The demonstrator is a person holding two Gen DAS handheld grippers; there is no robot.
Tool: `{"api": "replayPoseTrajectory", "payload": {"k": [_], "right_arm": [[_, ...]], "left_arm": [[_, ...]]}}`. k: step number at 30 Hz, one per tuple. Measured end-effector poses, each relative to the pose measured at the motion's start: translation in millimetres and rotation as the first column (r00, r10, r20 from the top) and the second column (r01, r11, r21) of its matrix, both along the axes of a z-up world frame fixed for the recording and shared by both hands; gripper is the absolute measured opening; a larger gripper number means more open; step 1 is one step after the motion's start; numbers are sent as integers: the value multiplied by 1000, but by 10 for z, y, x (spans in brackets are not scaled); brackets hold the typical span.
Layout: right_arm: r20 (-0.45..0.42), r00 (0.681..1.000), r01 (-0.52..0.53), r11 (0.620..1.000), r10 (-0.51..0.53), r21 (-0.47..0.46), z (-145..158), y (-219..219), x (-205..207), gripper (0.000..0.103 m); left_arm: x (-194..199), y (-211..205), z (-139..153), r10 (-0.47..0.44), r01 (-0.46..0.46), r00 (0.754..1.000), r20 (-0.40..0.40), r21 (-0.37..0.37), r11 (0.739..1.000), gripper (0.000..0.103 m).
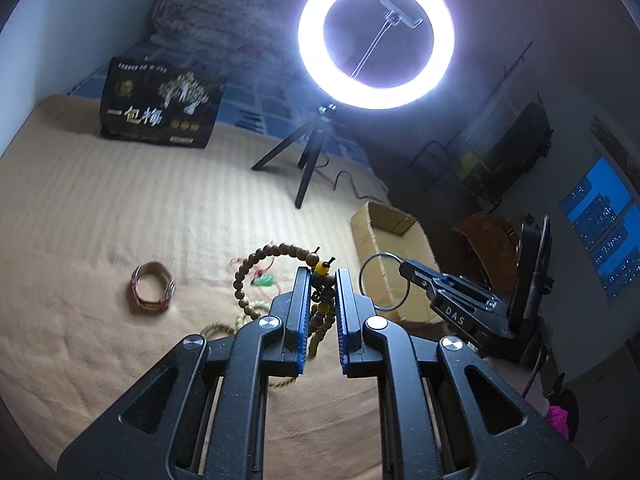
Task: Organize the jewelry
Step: 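Carry the bead necklace and bangle with both tools over the cardboard box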
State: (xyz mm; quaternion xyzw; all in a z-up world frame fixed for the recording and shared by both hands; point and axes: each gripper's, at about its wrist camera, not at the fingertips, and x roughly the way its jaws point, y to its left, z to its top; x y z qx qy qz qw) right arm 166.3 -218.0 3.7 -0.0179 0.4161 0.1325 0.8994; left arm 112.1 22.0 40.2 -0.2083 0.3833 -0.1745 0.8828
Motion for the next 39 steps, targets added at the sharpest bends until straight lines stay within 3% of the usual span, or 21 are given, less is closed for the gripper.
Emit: {"api": "replayPoseTrajectory", "payload": {"k": [14, 21, 39], "right_arm": [[70, 987, 147, 989, -148, 8, 252, -762, -69, 2], [62, 978, 201, 980, -201, 4, 213, -1084, -63, 2], [13, 962, 274, 962, -274, 10, 66, -1566, -37, 2]], "left_arm": [[186, -514, 667, -67, 66, 990, 125, 9, 998, 10], [291, -928, 899, -122, 122, 978, 170, 10, 993, 10], [786, -1829, 1076, -210, 221, 954, 215, -27, 975, 10]]}}
